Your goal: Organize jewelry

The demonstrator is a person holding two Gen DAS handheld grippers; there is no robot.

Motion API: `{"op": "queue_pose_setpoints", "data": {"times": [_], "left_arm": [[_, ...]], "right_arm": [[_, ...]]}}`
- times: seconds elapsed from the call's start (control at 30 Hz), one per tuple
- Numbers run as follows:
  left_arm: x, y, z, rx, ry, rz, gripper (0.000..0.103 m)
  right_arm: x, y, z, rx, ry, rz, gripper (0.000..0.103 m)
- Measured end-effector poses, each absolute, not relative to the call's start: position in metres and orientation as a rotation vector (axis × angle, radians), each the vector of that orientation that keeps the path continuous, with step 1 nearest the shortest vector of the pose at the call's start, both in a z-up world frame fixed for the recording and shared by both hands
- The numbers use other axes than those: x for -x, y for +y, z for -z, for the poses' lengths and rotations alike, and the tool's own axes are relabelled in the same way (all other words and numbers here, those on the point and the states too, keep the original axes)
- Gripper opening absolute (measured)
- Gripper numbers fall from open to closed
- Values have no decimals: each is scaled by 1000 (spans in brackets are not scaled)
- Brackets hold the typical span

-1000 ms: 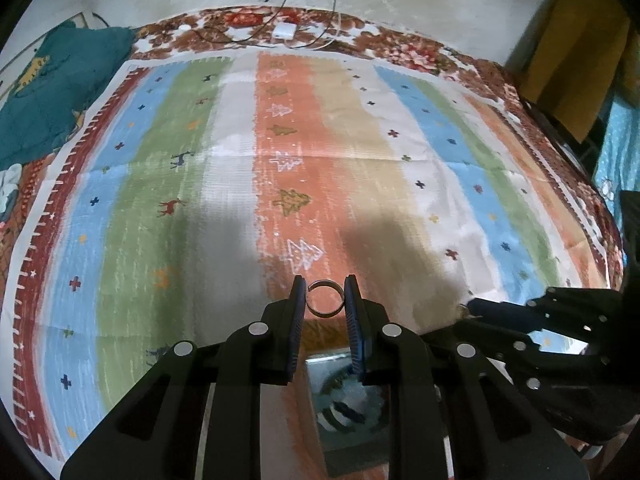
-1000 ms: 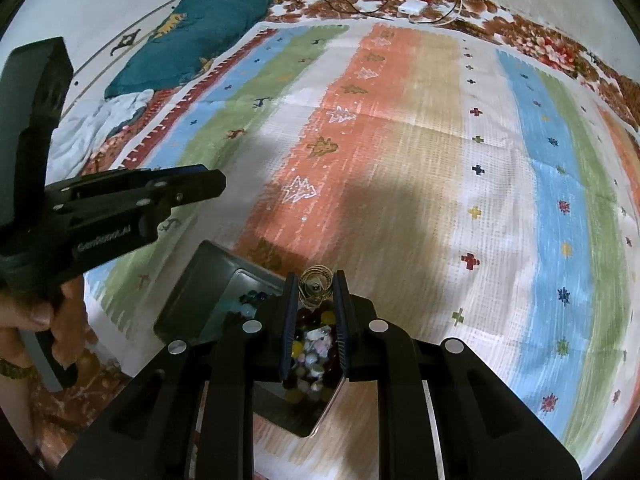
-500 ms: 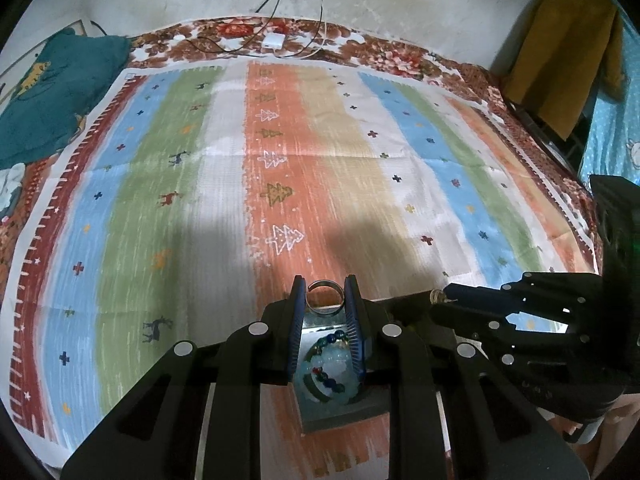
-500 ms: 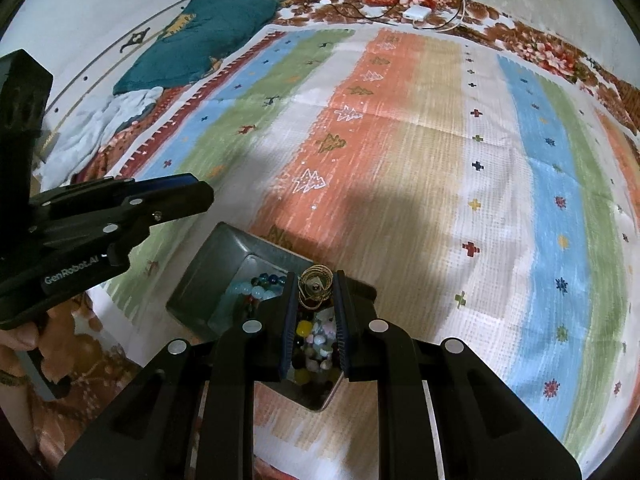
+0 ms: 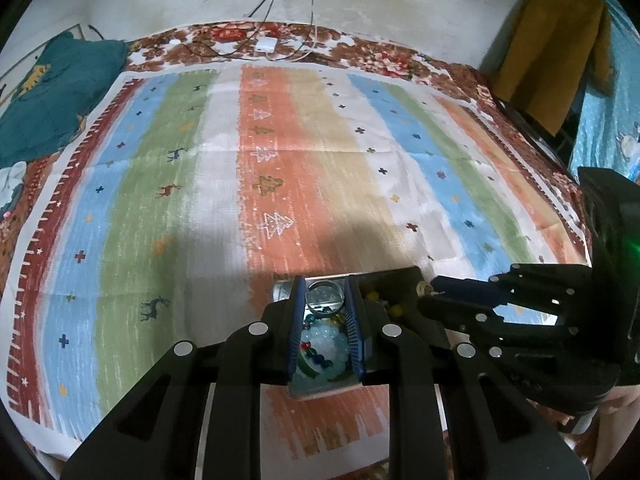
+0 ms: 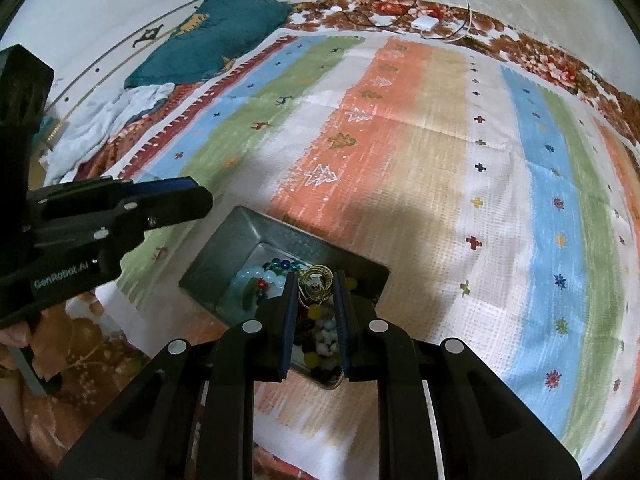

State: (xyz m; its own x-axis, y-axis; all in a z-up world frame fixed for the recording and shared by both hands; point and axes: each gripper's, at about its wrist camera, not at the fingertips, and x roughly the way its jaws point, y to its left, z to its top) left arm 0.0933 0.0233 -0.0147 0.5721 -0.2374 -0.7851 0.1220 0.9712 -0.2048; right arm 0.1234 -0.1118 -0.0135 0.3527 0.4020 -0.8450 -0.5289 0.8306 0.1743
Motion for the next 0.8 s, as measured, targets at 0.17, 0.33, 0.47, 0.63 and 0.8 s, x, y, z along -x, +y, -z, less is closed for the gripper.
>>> {"op": "queue_pose_setpoints", "data": {"times": [0.17, 0.33, 0.47, 0.63, 0.8], "left_arm": [[-90, 21, 17, 127, 941, 217, 19], [-92, 26, 19, 138, 952, 196, 35], [-91, 35, 16, 170, 946, 177, 46], [-83, 38, 14, 164, 934, 174, 63], [-72, 43, 14, 164, 929, 160, 75]], "right_arm": [[-119, -111, 14, 140, 1032, -615, 18], [-117, -107, 17, 171, 1021, -620, 26], [-109, -109, 12, 178, 991, -609, 54], [-100, -114, 8, 194, 963, -584, 63], [-93, -120, 4, 205, 929, -556, 82]]}}
